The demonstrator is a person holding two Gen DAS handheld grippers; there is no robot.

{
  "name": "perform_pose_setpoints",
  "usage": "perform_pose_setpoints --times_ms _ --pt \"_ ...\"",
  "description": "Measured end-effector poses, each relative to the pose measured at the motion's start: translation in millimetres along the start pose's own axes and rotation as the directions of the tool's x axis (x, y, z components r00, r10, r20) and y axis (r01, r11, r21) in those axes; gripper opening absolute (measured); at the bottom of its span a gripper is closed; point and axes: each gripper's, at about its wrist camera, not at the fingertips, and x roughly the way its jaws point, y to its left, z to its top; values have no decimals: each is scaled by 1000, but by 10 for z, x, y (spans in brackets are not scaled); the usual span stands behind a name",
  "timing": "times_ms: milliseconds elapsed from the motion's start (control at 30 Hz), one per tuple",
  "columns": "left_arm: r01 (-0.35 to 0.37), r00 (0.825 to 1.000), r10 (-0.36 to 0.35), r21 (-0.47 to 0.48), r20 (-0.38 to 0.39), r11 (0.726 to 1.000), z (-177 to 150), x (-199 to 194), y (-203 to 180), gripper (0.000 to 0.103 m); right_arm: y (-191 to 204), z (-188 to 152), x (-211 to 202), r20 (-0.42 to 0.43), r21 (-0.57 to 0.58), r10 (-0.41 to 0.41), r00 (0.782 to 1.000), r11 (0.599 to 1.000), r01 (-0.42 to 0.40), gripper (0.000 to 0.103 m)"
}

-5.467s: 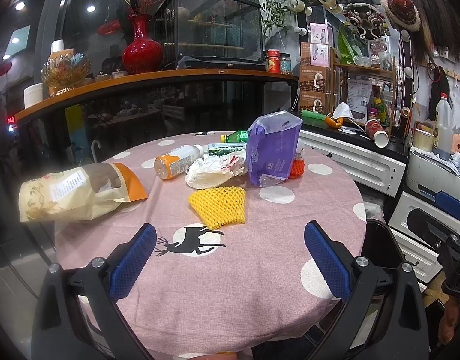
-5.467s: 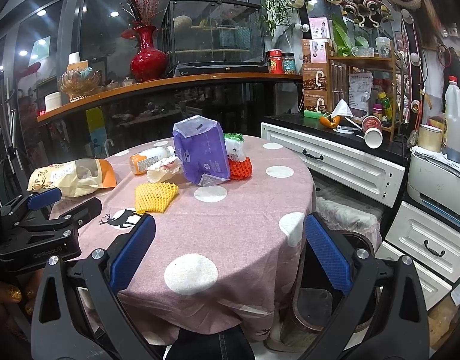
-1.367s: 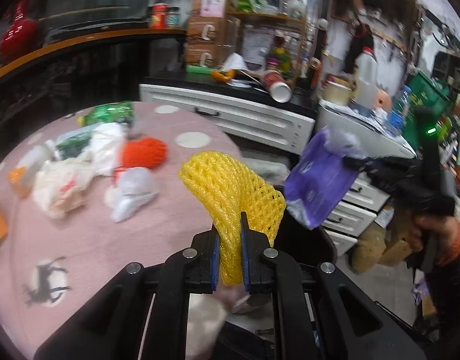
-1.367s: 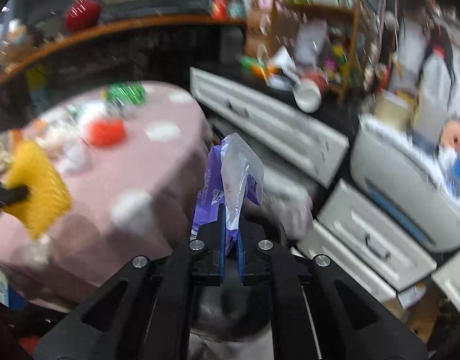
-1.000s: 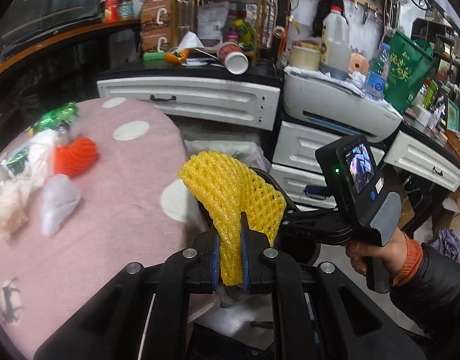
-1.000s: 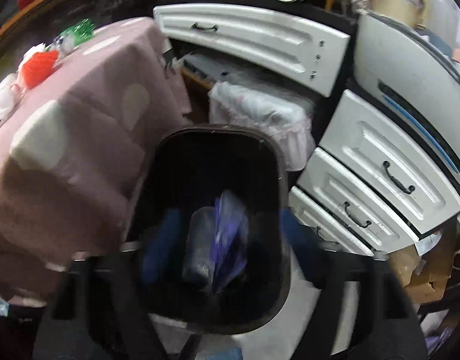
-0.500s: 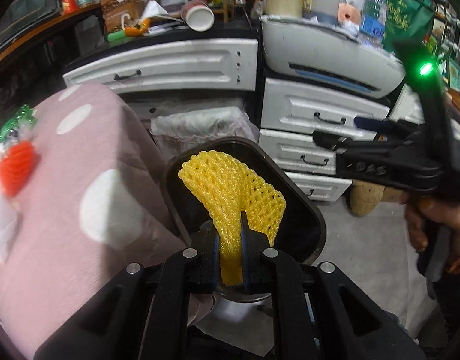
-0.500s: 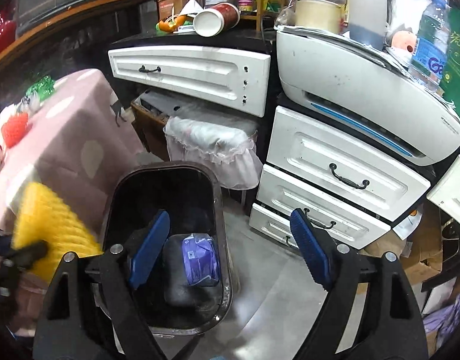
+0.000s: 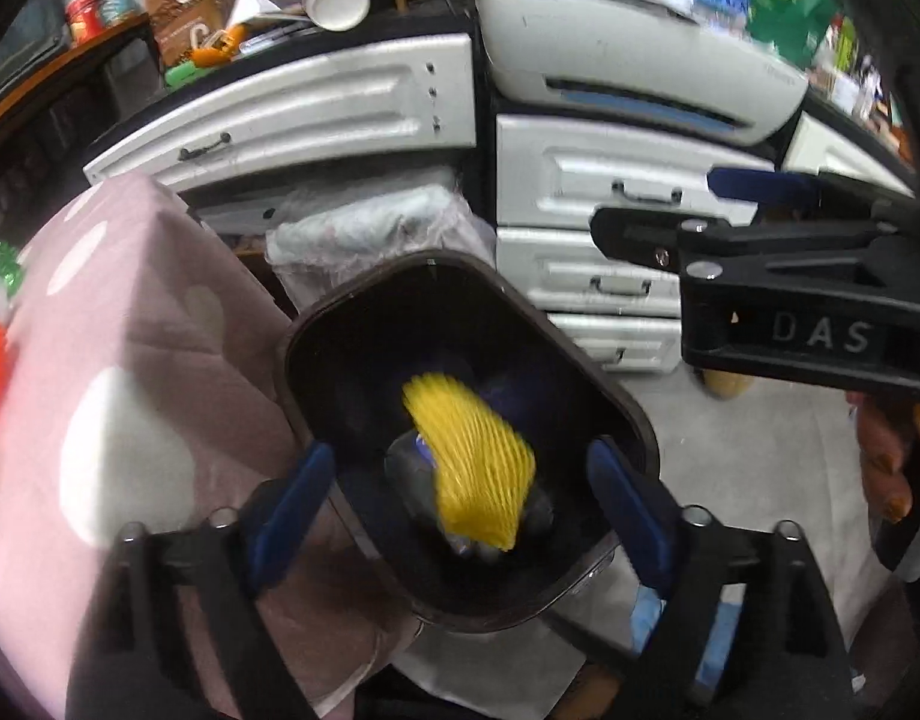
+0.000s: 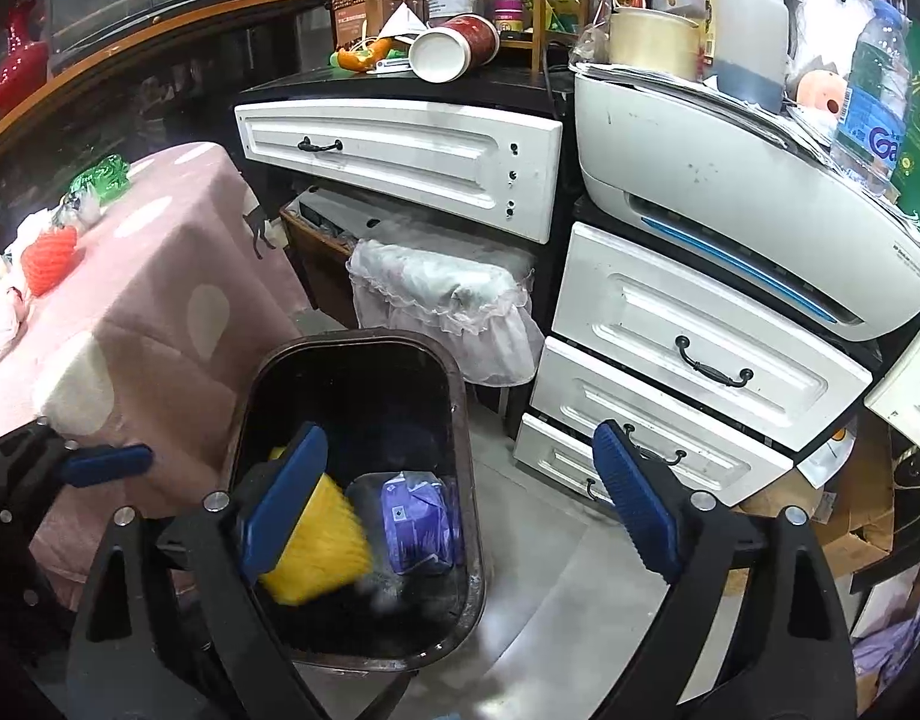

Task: Collect trash
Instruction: 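Carry both items to the black bin and release them inside, then return both tools to the table and grasp a white bag with each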

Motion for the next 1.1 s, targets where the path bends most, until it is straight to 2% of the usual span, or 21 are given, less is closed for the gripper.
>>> perform_pose_setpoints --times_ms 33,267,567,733,800,933,1100 --pt "-5 1000 5 -8 1 1000 -5 -13 8 93 -13 0 1 -3 3 1 1000 1000 -1 91" --pt "12 999 -10 -58 34 998 -19 -202 84 96 -4 9 17 -8 3 10 1000 1000 -10 94" --pt "-10 995 15 -50 103 999 -46 -636 120 98 135 44 -9 -13 -29 30 999 999 -30 97" --pt "-6 990 19 -93 140 996 -137 -931 296 98 312 109 -108 -10 -21 112 994 993 -112 97" --pt "-21 988 37 -106 149 994 -197 -1042 387 98 463 155 -175 -9 -33 163 987 986 -163 97" --pt "-88 981 111 -144 161 986 -348 -1227 638 98 825 242 -313 16 -105 213 977 972 -210 97" --pt "-165 966 204 -232 157 959 -565 -1428 1085 98 1365 342 -428 10 -210 288 957 937 -280 97"
